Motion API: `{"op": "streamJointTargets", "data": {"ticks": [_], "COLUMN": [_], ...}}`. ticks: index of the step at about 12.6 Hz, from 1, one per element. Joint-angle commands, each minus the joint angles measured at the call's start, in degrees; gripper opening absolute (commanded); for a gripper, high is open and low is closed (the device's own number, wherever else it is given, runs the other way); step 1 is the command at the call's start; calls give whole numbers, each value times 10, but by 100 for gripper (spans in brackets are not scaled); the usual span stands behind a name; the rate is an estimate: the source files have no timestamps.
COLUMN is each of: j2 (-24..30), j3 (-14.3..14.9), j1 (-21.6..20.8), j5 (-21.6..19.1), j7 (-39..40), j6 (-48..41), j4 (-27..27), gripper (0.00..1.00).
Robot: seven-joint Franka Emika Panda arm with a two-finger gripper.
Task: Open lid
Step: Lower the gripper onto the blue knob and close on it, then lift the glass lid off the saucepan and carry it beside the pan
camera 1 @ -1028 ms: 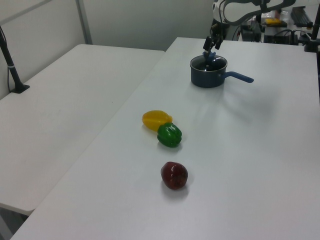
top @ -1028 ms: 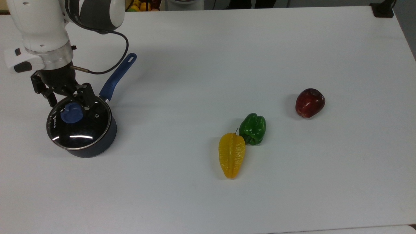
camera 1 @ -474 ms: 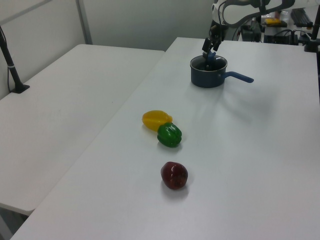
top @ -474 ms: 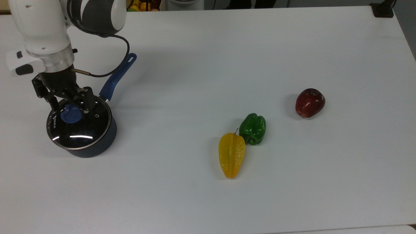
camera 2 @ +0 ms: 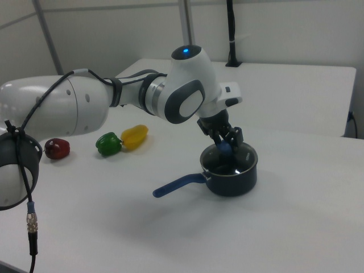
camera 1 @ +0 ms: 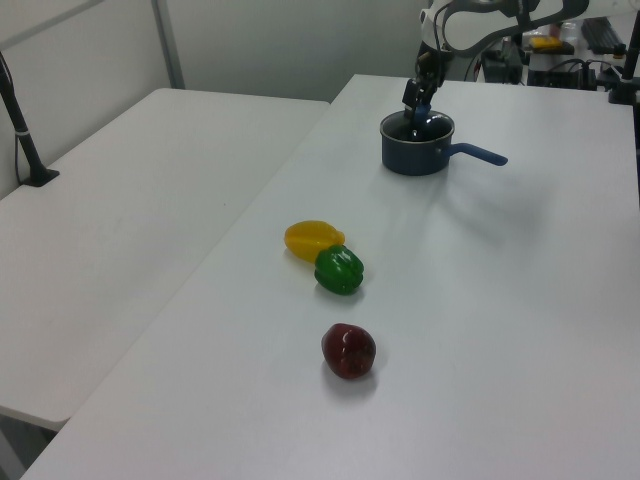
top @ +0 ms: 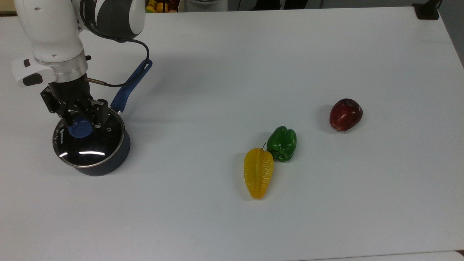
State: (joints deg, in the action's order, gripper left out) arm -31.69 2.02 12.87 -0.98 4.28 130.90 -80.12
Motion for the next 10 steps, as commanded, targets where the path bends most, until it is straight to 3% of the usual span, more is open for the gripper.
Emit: {"op": "streamJointTargets", "data": {"ticks": [1,3,10], "j2": [0,4,45], "j3": [3,3,8], "j1": [-7,-6,-2], "j5": [-10,-10,-10], "j7": [10,11,10], "j6": [6,2,-42], "j4": [1,2,3], "gripper": [53,46,46]}}
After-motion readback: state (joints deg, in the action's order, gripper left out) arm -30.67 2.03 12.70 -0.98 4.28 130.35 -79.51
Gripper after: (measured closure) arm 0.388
